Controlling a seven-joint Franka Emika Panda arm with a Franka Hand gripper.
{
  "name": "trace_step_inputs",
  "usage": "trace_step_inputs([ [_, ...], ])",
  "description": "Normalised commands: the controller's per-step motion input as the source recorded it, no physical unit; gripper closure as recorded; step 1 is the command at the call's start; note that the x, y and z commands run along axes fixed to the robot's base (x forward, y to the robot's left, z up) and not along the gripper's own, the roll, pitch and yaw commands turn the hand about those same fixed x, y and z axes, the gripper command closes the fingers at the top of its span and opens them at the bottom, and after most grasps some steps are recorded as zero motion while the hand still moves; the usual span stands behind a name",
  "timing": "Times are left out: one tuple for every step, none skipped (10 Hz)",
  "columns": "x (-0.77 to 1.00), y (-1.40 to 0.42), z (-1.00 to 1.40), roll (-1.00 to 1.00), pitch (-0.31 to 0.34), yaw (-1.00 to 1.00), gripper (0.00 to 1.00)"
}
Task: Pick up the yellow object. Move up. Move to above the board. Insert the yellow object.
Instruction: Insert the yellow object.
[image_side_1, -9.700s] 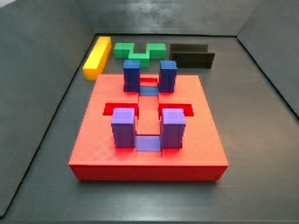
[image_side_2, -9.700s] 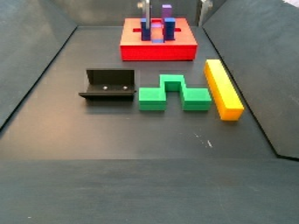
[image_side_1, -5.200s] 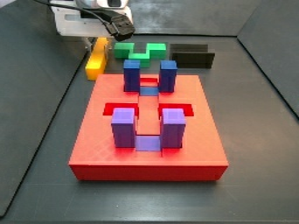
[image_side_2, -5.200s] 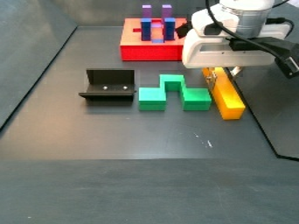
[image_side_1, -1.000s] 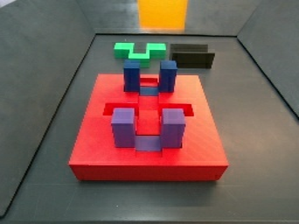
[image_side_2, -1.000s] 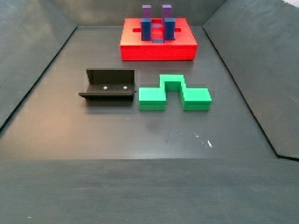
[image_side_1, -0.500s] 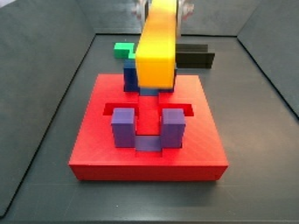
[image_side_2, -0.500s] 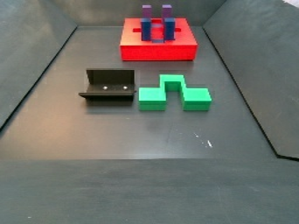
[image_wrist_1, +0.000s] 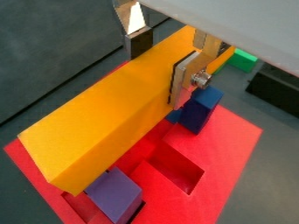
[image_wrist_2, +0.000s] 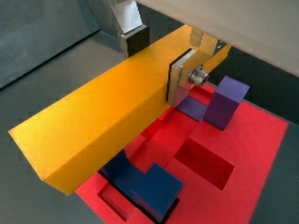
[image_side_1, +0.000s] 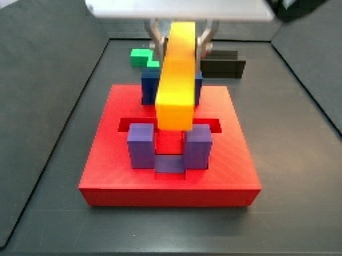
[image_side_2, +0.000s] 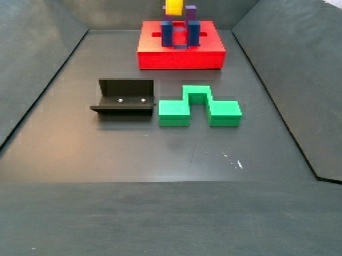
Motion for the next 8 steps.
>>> trace_step_inputs([
  [-0.1, -0.02, -0.28, 0.0, -0.003, 0.05, 1.0],
  [-0.14, -0.05, -0.26, 0.02, 0.0, 0.0, 1.0],
  [-0.1, -0.09, -0.24, 0.04, 0.0, 0.0, 1.0],
  [-0.09, -0.1, -0.23, 0.05, 0.0, 0.0, 1.0],
  [-0.08, -0.13, -0.22, 0.05, 0.0, 0.0, 1.0],
  [-0.04, -0.13, -0.19, 0.05, 0.0, 0.0, 1.0],
  [-0.02, -0.11, -0.17, 0.05, 0.0, 0.0, 1.0],
  [0.0, -0.11, -0.14, 0.08, 0.0, 0.0, 1.0],
])
